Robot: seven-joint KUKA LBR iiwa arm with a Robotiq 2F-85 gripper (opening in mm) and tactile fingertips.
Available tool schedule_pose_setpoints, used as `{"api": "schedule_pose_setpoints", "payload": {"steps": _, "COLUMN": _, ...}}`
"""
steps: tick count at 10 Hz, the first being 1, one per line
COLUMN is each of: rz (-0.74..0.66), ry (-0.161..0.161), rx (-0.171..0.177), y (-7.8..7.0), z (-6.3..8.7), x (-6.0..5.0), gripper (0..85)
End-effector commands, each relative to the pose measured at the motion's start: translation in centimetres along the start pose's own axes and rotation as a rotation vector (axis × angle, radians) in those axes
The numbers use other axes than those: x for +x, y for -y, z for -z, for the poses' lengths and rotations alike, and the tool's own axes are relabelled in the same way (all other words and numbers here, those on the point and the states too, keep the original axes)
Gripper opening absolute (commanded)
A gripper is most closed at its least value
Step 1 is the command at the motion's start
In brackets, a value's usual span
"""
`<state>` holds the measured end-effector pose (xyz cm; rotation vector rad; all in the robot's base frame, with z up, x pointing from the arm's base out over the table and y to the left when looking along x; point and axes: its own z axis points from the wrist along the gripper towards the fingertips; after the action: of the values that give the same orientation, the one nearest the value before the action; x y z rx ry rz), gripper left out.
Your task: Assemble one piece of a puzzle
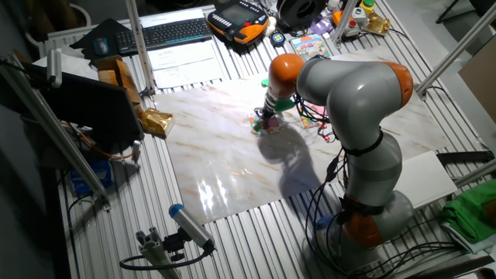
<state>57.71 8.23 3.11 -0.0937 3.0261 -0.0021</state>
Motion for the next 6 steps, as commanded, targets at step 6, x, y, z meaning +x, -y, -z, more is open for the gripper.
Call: {"api": "schedule_pose_setpoints", "payload": {"steps": 6, "rz": 0.009, "ry": 0.004, "rx": 0.004, "y": -0.92, "z": -0.15, "x": -0.18, "gripper": 0.7}}
